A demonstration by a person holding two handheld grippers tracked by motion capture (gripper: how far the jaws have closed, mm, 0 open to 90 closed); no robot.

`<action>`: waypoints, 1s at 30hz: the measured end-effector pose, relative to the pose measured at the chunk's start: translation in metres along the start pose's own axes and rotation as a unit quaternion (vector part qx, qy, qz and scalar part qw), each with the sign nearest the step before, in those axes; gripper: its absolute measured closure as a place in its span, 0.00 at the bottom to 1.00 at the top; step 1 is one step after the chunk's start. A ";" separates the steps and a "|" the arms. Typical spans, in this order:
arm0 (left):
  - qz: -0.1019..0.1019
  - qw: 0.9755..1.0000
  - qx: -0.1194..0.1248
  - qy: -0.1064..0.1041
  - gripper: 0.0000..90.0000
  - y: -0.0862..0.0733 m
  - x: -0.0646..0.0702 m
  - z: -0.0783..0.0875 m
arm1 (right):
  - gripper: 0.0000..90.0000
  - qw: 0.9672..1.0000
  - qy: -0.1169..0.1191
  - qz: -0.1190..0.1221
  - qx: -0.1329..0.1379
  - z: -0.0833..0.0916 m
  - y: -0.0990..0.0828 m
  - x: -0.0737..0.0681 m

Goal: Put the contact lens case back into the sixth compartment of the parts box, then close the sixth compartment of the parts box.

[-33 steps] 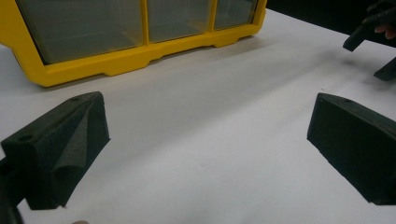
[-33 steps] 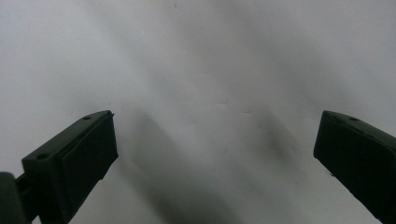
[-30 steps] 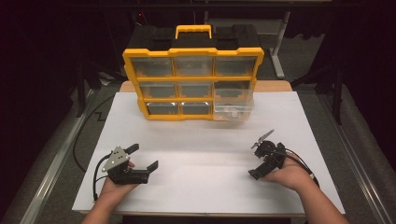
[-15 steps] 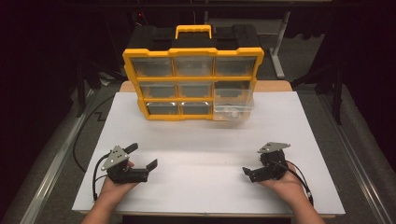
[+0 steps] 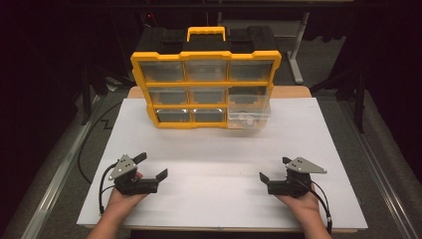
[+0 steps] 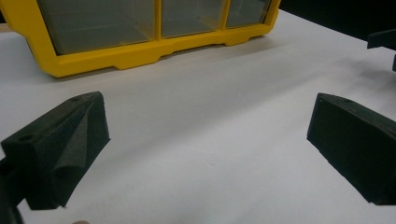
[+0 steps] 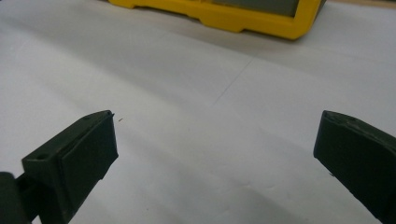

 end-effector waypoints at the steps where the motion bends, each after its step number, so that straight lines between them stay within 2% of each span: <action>1: 0.002 1.000 0.001 0.001 0.00 0.000 0.000 0.000 | 0.00 1.000 -0.005 0.004 0.007 0.002 0.001 0.000; 3: 0.006 1.000 0.000 0.004 0.00 0.000 -0.001 -0.001 | 0.00 1.000 -0.017 0.006 0.025 0.007 0.005 0.002; 7: 0.003 1.000 -0.006 0.009 0.00 -0.001 0.000 -0.003 | 0.00 0.998 -0.026 -0.010 0.055 0.016 0.011 0.009; 12: 0.009 1.000 -0.010 0.017 0.00 -0.002 -0.003 -0.004 | 0.00 0.998 -0.026 -0.008 0.048 0.016 0.010 0.011; 15: 0.001 1.000 -0.015 0.015 0.00 -0.004 0.000 -0.004 | 0.00 0.999 -0.027 -0.008 0.046 0.016 0.010 0.011; 18: 0.002 1.000 -0.012 0.015 0.00 -0.003 0.000 -0.004 | 0.00 0.999 -0.028 0.002 0.046 0.016 0.011 0.009; 24: 0.008 1.000 -0.007 0.019 0.00 -0.002 -0.004 -0.003 | 0.00 0.999 -0.031 0.002 0.038 0.016 0.010 0.008; 30: 0.008 1.000 -0.007 0.013 0.00 -0.002 -0.003 -0.004 | 0.00 0.999 -0.033 0.000 0.036 0.018 0.009 0.010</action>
Point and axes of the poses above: each handheld gripper's, and its own axes: z roughly backward along the jaws, y roughly out of its top, x roughly to its right, the point moved 8 cm from there along -z, roughly forward along the jaws, and after that the axes turned 13 degrees about z, right-handed, at the moved point
